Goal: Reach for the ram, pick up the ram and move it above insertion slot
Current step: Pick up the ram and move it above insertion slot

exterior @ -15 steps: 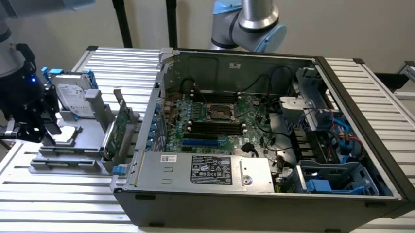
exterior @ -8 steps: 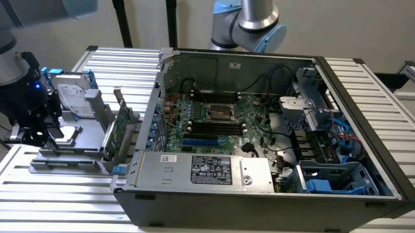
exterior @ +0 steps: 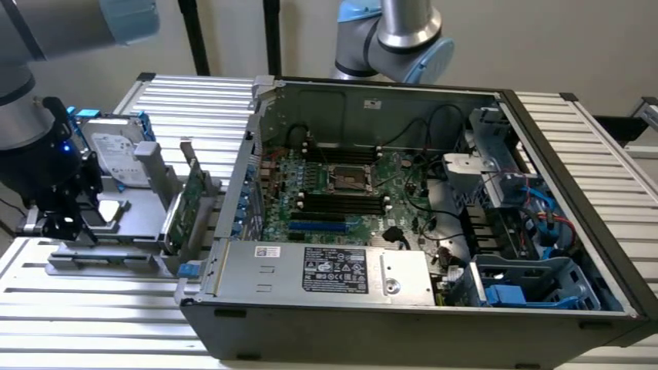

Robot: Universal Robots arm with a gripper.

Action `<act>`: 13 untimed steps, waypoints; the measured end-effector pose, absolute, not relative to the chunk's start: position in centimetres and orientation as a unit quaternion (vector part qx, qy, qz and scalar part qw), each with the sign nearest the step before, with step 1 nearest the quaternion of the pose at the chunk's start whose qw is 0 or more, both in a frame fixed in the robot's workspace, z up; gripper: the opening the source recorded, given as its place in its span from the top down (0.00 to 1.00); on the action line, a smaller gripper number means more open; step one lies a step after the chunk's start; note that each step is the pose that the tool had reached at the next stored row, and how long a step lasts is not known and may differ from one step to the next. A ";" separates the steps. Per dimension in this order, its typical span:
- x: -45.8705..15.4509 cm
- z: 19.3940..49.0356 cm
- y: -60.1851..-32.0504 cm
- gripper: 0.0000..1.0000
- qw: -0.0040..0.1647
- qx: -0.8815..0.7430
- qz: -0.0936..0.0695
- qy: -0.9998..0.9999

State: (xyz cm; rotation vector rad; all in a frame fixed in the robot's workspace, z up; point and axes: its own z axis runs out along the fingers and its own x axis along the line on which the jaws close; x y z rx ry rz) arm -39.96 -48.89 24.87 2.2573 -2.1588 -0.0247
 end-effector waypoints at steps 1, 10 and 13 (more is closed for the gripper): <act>-40.0 24.7 -48.9 0.64 0.009 0.723 -0.008 -0.691; -40.0 23.1 -49.3 0.64 0.009 0.723 -0.008 -0.691; -40.0 22.5 -49.4 0.64 0.009 0.723 -0.008 -0.691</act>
